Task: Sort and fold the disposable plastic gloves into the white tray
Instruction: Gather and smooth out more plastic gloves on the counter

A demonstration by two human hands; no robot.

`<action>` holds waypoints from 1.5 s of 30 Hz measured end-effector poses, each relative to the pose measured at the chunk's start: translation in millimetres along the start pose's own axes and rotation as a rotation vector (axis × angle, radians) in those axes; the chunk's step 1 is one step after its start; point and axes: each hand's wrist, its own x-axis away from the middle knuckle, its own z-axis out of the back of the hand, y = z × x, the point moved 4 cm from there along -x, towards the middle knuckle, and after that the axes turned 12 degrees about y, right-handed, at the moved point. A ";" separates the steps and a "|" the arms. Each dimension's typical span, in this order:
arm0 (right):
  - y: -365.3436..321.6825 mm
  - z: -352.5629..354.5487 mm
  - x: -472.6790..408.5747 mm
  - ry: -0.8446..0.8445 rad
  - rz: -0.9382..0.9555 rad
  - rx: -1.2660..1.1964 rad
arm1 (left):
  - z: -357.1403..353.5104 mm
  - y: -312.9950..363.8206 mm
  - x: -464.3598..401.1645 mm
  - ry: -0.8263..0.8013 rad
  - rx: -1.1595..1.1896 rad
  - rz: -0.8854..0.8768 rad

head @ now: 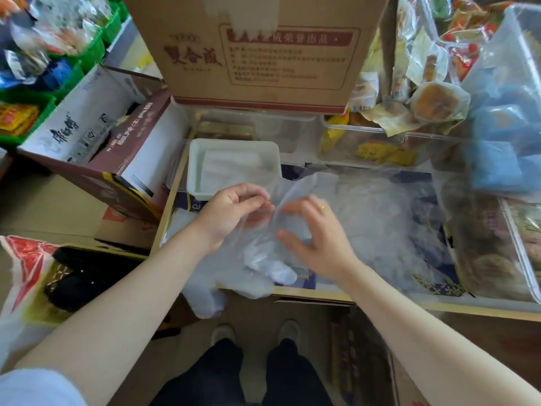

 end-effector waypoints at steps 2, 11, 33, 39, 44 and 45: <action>6.9 -0.2 -17.3 -0.038 -0.163 -0.048 | 13.3 4.4 6.5 -0.099 0.035 -0.001; 28.4 -87.1 -47.0 -0.274 -0.615 -0.149 | 115.4 -35.0 -13.1 0.103 -0.308 0.083; 28.8 -126.7 73.7 -0.526 -0.282 0.588 | 106.9 -119.7 -12.2 -0.337 -1.588 -0.313; 30.3 -31.9 110.6 0.091 -0.378 0.496 | 51.5 -91.6 8.6 -0.221 -1.380 -0.602; 55.4 70.8 201.6 0.640 -1.045 0.338 | -52.7 -77.8 58.2 -0.364 -0.897 -0.910; 69.5 81.3 225.3 0.694 -1.230 0.285 | -74.3 -79.7 66.6 -0.411 -0.854 -0.927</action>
